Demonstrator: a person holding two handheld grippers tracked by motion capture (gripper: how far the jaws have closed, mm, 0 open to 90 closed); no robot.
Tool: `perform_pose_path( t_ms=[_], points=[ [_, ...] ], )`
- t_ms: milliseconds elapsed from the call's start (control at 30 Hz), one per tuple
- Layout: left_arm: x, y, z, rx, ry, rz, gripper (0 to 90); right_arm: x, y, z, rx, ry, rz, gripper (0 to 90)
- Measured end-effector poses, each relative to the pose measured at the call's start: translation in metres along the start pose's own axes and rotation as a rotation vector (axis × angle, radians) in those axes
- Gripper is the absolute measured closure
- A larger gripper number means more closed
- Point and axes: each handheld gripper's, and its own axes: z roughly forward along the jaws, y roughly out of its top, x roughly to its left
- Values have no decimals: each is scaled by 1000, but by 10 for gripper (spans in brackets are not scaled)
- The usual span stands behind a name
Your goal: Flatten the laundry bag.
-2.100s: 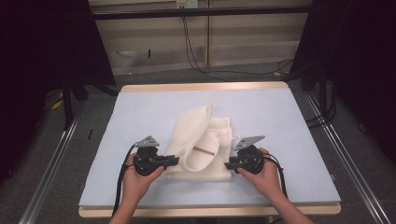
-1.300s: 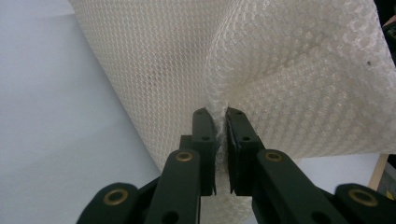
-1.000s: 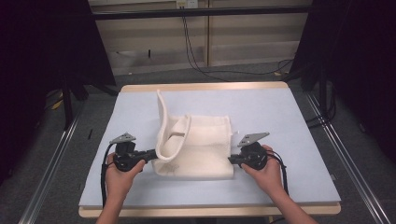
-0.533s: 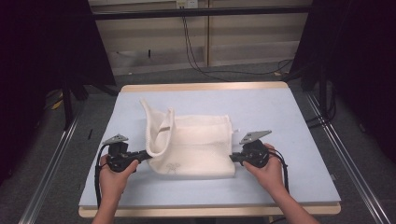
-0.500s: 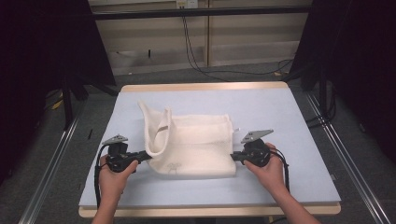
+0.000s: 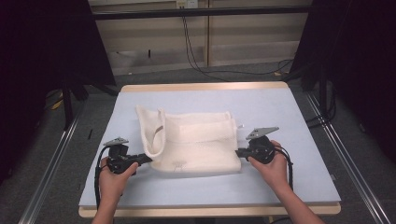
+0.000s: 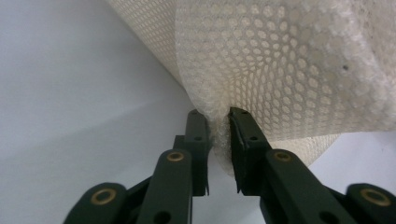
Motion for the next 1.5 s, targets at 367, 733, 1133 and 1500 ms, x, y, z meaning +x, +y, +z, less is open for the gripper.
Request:
perform_pose_path(
  t_ms=[367,733,1133,1500],
  points=[
    [6,-3,-5,33,61,18,637,-10,0,-3,-4,-28,21,872],
    [11,-6,-19,29,145,-16,526,-21,-2,-4,-9,-45,49,869],
    [10,0,-36,-28,153,22,284,-24,-6,-2,-20,3,113,609],
    [9,0,-37,16,189,47,576,-14,-7,3,26,72,117,509]
  ],
)
